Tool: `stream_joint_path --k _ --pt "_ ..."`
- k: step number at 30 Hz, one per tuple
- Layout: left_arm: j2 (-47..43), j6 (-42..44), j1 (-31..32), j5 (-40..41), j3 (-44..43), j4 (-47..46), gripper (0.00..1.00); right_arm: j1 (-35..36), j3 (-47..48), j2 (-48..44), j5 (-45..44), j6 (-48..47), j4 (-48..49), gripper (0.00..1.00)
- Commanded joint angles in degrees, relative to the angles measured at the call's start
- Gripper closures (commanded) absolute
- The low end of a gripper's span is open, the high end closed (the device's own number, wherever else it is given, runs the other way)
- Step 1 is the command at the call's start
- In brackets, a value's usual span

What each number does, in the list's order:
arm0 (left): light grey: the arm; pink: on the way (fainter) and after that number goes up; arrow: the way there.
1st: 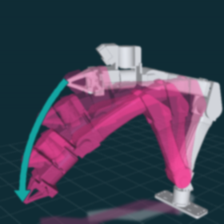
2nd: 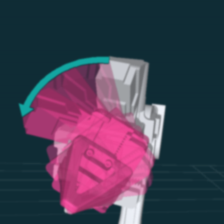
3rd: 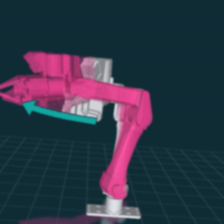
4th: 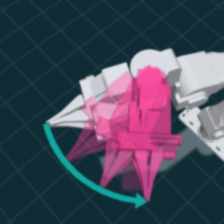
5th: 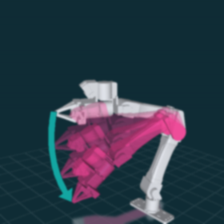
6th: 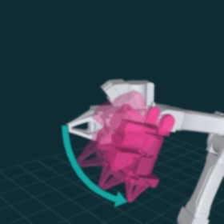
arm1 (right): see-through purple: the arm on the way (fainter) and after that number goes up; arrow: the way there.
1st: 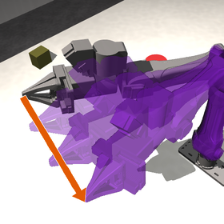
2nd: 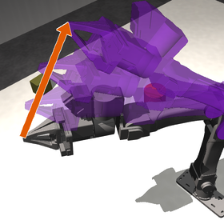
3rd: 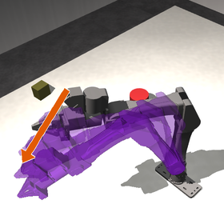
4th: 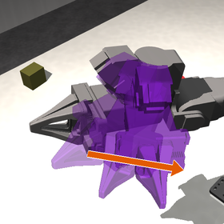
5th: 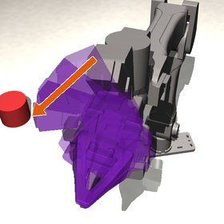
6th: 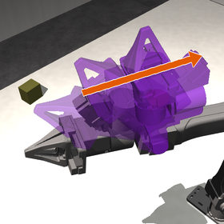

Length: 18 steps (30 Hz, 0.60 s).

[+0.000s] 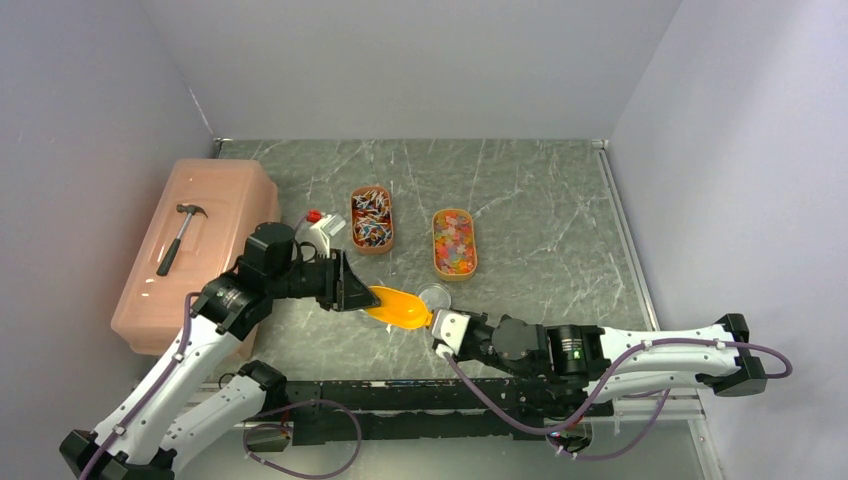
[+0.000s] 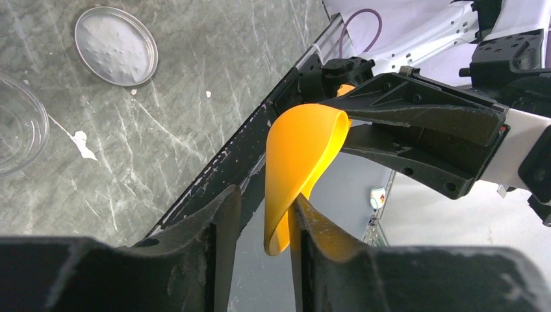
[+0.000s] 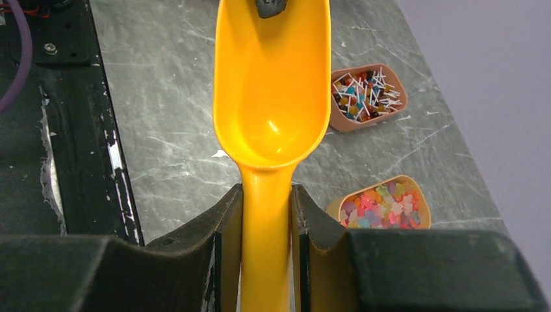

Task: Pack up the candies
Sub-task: Pick up the spatula from the center of the board.

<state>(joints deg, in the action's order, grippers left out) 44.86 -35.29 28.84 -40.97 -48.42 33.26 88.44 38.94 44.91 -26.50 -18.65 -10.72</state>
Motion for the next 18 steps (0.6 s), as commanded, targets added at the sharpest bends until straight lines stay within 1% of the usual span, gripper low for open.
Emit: stream_joint_path --k 1,5,7,10,11,13,18 --pt "0.29 1.98 -0.11 -1.18 0.34 -1.53 0.65 0.29 3.11 -0.30 0.42 2.10 0.75 1.00" --pt "0.39 1.76 -0.10 -1.15 0.73 -1.87 0.74 0.25 3.24 -0.11 0.19 3.01 0.37 1.00" --pt "0.61 1.72 -0.10 -1.40 0.99 -2.03 0.81 0.30 3.33 -0.09 -0.08 3.55 0.27 1.00" --pt "0.75 1.50 -0.12 -1.53 1.26 -2.21 0.97 0.24 3.66 0.30 -0.76 4.56 -0.10 1.00" --pt "0.73 1.39 -0.10 -1.48 1.31 -2.29 0.97 0.27 3.82 0.46 -1.04 5.01 -0.42 1.00" --pt "0.83 1.15 -0.11 -1.56 1.40 -2.49 0.97 0.27 4.31 0.84 -1.82 6.03 -1.02 0.93" --pt "1.20 0.48 -0.10 -2.12 2.01 -3.11 0.97 0.31 5.86 0.54 -2.04 8.20 -2.85 0.58"
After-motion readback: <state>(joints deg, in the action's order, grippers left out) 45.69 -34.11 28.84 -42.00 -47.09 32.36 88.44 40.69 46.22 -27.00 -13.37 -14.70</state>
